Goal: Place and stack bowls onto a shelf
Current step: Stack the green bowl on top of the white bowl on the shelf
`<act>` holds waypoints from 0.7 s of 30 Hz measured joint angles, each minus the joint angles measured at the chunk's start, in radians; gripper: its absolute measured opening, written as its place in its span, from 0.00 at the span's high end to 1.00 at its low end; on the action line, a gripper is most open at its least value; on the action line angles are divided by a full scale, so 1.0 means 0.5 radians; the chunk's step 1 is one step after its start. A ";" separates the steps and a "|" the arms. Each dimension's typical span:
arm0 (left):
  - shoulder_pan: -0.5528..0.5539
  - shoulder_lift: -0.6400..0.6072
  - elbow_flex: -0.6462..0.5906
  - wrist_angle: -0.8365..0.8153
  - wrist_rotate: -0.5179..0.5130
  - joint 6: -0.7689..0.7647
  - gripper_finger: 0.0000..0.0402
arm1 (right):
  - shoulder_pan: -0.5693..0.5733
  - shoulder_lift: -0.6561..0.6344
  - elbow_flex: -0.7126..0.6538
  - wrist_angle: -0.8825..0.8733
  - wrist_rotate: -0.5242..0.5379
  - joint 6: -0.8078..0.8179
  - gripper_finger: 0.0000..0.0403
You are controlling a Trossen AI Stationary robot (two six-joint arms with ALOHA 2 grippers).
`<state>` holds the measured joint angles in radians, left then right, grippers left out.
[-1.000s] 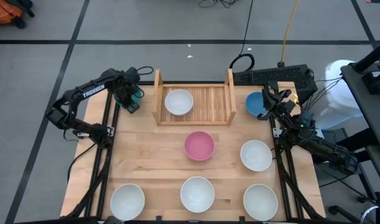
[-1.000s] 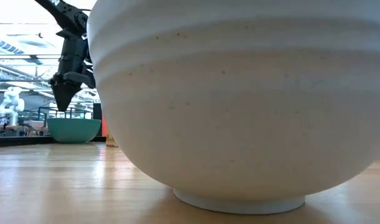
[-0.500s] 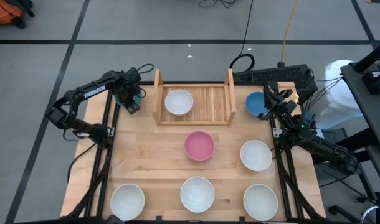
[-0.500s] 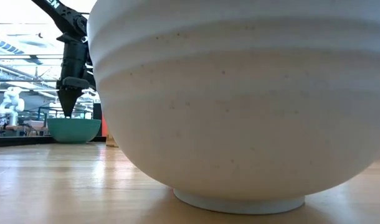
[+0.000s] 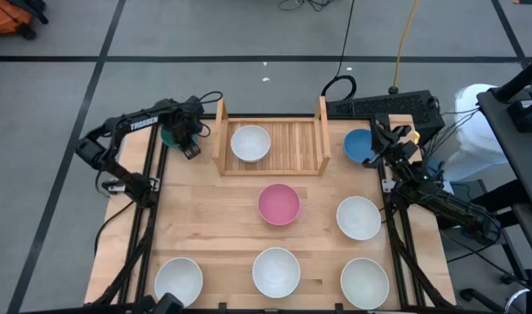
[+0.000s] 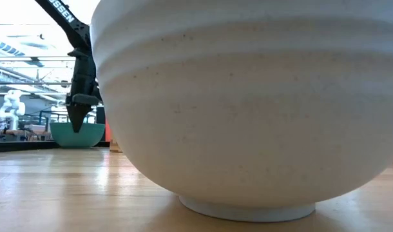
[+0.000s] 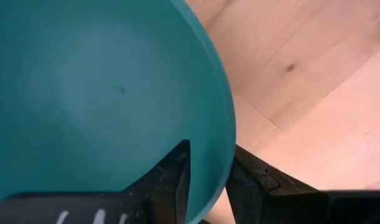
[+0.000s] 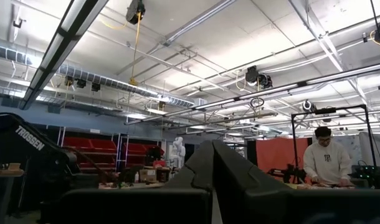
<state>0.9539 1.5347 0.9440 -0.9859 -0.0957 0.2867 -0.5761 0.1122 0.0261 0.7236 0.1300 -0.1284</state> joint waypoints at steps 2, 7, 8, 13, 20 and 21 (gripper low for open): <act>0.000 0.027 0.000 -0.001 -0.004 -0.003 0.76 | 0.000 0.000 0.000 0.024 0.000 0.000 1.00; 0.000 0.091 0.000 -0.002 -0.016 -0.091 0.84 | 0.000 0.000 0.000 0.027 0.007 0.000 1.00; 0.000 0.103 0.000 -0.004 -0.016 -0.105 0.87 | 0.000 0.000 0.000 0.027 0.007 0.000 1.00; -0.005 0.102 0.008 0.018 -0.020 -0.114 0.97 | 0.001 0.000 0.000 0.027 0.008 0.000 1.00; -0.005 -0.008 0.088 -0.119 -0.022 -0.178 0.99 | 0.000 0.000 0.000 0.025 0.008 0.000 1.00; -0.004 -0.026 0.118 -0.176 -0.033 -0.183 0.99 | 0.001 0.000 0.000 0.025 0.008 0.000 1.00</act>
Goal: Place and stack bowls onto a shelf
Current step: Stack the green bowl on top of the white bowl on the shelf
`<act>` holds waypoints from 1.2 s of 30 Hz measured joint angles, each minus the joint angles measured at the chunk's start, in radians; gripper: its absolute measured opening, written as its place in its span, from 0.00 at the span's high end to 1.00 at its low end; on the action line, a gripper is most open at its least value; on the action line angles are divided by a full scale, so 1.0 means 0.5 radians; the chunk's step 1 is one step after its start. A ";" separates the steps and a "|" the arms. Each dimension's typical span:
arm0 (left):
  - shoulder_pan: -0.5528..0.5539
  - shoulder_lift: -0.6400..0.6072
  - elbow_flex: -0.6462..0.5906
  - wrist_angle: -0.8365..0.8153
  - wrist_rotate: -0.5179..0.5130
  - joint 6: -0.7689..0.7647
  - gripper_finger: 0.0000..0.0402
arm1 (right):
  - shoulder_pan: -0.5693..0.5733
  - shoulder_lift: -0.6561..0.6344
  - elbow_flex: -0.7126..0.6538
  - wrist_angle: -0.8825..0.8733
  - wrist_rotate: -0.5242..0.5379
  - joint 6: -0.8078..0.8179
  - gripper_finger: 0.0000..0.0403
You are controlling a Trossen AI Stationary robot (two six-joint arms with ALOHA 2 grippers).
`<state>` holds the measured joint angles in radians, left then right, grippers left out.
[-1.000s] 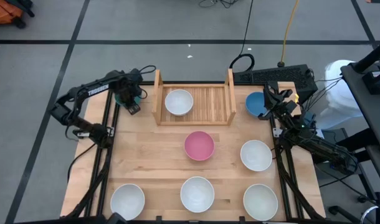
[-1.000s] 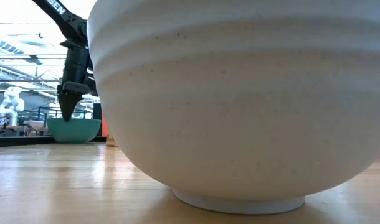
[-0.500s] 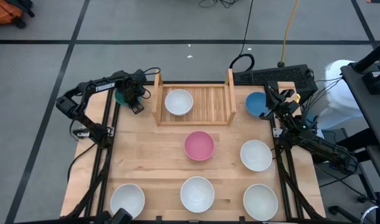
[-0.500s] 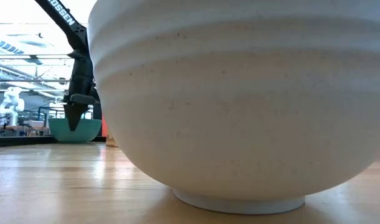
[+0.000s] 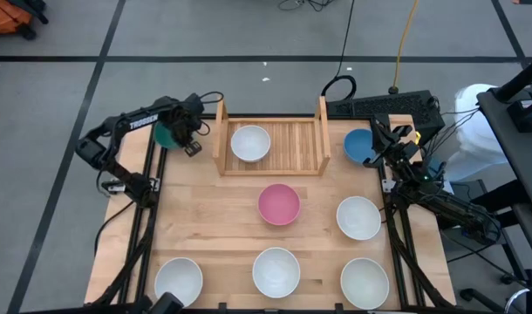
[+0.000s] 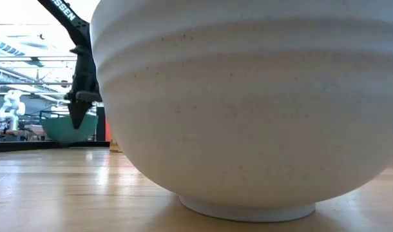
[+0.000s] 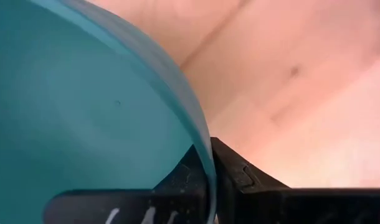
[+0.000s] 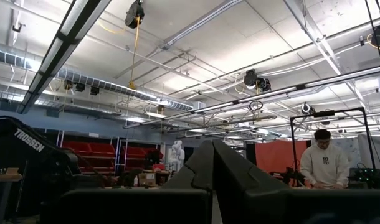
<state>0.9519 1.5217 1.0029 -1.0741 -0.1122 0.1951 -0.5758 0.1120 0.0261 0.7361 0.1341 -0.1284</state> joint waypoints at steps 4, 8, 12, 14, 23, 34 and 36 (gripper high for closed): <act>-0.005 -0.074 0.196 -0.281 -0.148 -0.054 0.99 | 0.000 0.000 0.000 -0.007 0.000 0.000 1.00; -0.031 -0.103 0.500 -0.558 -0.166 -0.065 0.99 | -0.001 0.000 0.000 -0.013 0.000 -0.029 1.00; -0.097 -0.101 0.860 -0.756 -0.166 -0.102 0.99 | 0.000 0.000 0.000 -0.014 0.000 -0.031 1.00; -0.142 -0.103 1.048 -0.814 -0.167 -0.144 0.99 | 0.000 0.000 0.000 -0.014 0.000 -0.031 1.00; -0.426 -0.008 1.801 -0.993 -0.092 -0.313 0.99 | 0.000 0.000 0.000 -0.014 0.001 -0.037 1.00; -0.704 0.470 2.523 -0.994 -0.082 -0.239 0.99 | 0.000 0.000 0.000 -0.015 0.000 -0.031 1.00; -0.735 0.571 2.593 -0.992 -0.026 -0.189 0.99 | -0.001 0.000 0.000 -0.016 0.000 -0.031 1.00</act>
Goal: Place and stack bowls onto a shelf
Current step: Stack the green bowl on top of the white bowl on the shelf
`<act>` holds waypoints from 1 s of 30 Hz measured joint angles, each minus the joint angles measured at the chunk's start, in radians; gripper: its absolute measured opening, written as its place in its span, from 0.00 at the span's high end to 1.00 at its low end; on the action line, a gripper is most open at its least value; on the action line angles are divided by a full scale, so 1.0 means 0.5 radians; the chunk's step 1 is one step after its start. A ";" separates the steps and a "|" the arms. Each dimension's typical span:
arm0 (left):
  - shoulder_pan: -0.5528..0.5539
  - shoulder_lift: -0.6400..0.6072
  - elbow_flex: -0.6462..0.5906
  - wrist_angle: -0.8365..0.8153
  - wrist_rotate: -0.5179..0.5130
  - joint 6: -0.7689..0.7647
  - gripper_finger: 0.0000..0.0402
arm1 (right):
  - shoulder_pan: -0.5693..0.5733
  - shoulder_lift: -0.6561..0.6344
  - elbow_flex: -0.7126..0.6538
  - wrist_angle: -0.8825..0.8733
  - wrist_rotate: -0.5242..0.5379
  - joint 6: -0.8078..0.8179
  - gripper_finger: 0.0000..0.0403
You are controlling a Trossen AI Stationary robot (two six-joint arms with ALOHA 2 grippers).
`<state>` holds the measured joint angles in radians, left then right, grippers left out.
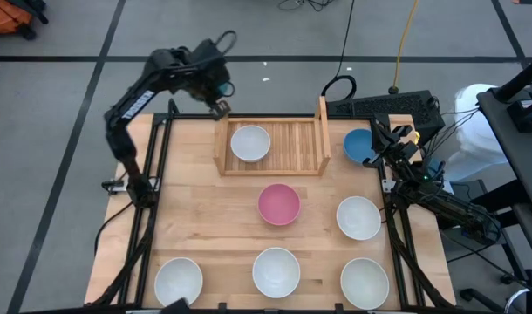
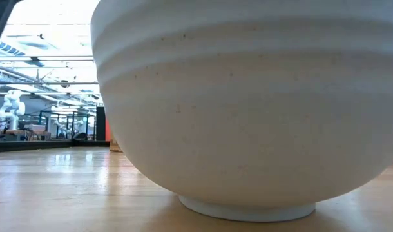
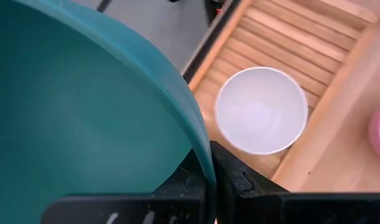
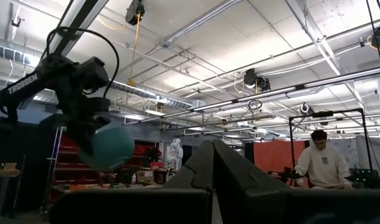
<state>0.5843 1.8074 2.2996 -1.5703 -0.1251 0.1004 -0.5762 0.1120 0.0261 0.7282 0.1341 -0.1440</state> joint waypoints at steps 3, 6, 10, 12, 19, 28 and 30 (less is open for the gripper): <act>-0.042 0.143 0.070 0.000 0.091 0.040 0.99 | 0.000 0.000 0.000 0.000 0.000 0.000 1.00; -0.102 0.253 0.106 0.000 0.122 0.086 0.99 | 0.001 0.000 0.000 0.000 0.000 0.001 1.00; -0.198 0.358 0.109 -0.002 0.134 0.159 0.99 | 0.001 0.000 0.000 -0.019 0.000 0.001 1.00; -0.240 0.397 0.109 -0.002 0.174 0.193 0.99 | 0.001 0.000 0.000 -0.037 0.000 0.001 1.00; -0.333 0.521 0.109 -0.002 0.261 0.205 0.99 | 0.000 0.001 0.001 -0.094 0.000 0.001 1.00; -0.351 0.689 0.109 -0.002 0.368 0.198 0.99 | 0.000 0.001 0.001 -0.104 0.000 0.002 1.00; -0.352 0.732 0.109 -0.002 0.383 0.208 0.99 | 0.001 0.001 0.001 -0.104 0.000 0.002 1.00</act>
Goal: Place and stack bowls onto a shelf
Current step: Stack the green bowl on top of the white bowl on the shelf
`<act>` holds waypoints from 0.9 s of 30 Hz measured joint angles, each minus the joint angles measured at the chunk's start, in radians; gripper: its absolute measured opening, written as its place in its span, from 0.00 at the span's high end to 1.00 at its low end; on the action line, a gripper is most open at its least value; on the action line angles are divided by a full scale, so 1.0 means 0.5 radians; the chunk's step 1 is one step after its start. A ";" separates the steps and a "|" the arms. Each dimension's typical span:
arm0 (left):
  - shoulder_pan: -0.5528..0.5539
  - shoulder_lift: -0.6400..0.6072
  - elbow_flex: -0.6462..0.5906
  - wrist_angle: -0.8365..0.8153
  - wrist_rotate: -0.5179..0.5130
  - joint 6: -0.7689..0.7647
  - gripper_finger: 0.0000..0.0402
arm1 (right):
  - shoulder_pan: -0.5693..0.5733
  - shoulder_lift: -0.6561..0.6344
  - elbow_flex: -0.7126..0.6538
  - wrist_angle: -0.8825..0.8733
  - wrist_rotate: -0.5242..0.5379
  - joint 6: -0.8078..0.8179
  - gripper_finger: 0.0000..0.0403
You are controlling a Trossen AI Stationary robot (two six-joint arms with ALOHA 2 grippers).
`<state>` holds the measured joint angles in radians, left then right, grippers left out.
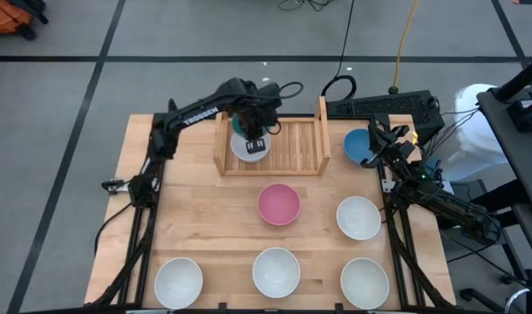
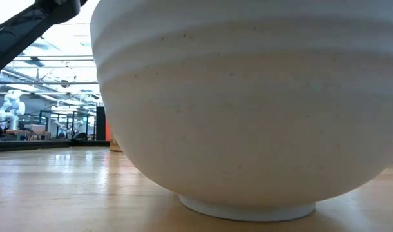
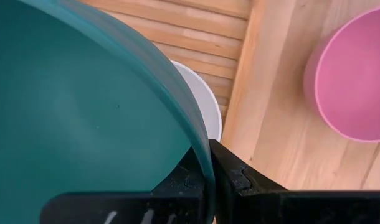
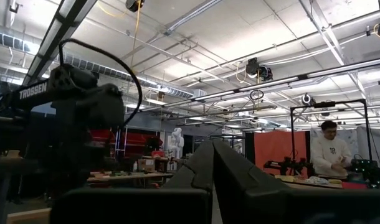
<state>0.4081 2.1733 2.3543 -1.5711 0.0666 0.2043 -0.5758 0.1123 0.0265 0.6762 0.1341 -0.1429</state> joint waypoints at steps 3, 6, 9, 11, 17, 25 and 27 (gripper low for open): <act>0.000 0.065 0.000 0.000 0.046 0.000 0.99 | -0.001 0.000 0.000 0.000 0.000 0.000 1.00; -0.001 0.116 0.000 0.001 0.086 -0.013 0.99 | -0.001 0.000 0.000 -0.001 0.000 0.000 1.00; -0.009 0.135 -0.007 0.003 0.115 -0.061 0.99 | 0.000 0.000 0.000 -0.001 0.000 0.000 1.00; -0.014 0.132 -0.038 -0.001 0.122 -0.103 0.99 | 0.000 0.000 0.000 0.000 0.000 0.000 1.00; -0.016 0.132 -0.184 0.002 0.121 -0.225 0.99 | 0.000 0.000 0.000 0.000 0.000 0.000 1.00; -0.054 0.132 -0.456 0.002 0.120 -0.217 0.99 | -0.001 0.000 0.000 0.000 0.000 0.000 1.00; -0.059 0.132 -0.511 0.019 0.118 -0.203 0.99 | -0.001 0.000 0.000 0.000 0.000 0.000 1.00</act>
<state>0.3786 2.2391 2.0986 -1.5617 0.1257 0.1028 -0.5762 0.1123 0.0265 0.6762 0.1341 -0.1429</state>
